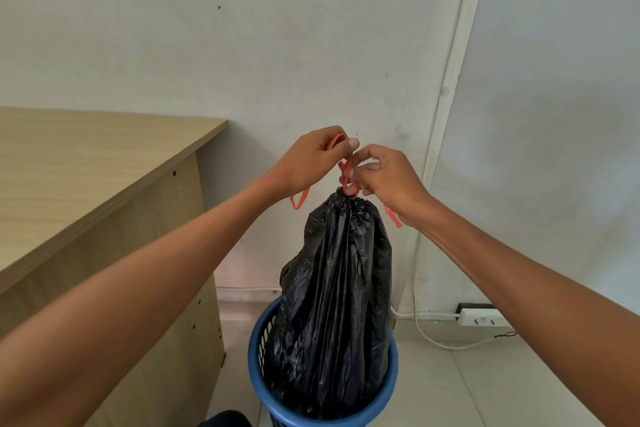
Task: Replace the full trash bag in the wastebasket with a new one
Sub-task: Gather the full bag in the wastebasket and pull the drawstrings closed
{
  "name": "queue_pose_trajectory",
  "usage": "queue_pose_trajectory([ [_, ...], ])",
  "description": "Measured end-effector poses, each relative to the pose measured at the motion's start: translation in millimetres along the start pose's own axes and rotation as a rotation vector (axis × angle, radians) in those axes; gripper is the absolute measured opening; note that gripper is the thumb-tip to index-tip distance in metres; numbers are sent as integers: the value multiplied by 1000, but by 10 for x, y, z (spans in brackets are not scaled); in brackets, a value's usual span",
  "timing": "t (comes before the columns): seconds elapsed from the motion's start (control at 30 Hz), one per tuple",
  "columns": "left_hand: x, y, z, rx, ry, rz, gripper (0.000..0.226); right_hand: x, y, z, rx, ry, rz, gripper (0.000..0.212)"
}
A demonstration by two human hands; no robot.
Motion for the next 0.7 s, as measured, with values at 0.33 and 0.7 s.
queue_pose_trajectory([
  [0.33,-90,-79,-143,-141,223,122,31,13,31,36,-173,-80,-78,21],
  [0.7,-637,-483,268,-363,523,729,23,168,196,17,-108,-230,-343,16],
])
Point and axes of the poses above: each hand's wrist, its own z-axis away from the middle knuckle, its own y-axis out of the back of the hand, x = y × z, the point moved 7 cm from there along -z, towards the middle knuckle, and after that the axes turned 3 degrees about -x, right-handed, at the moved point
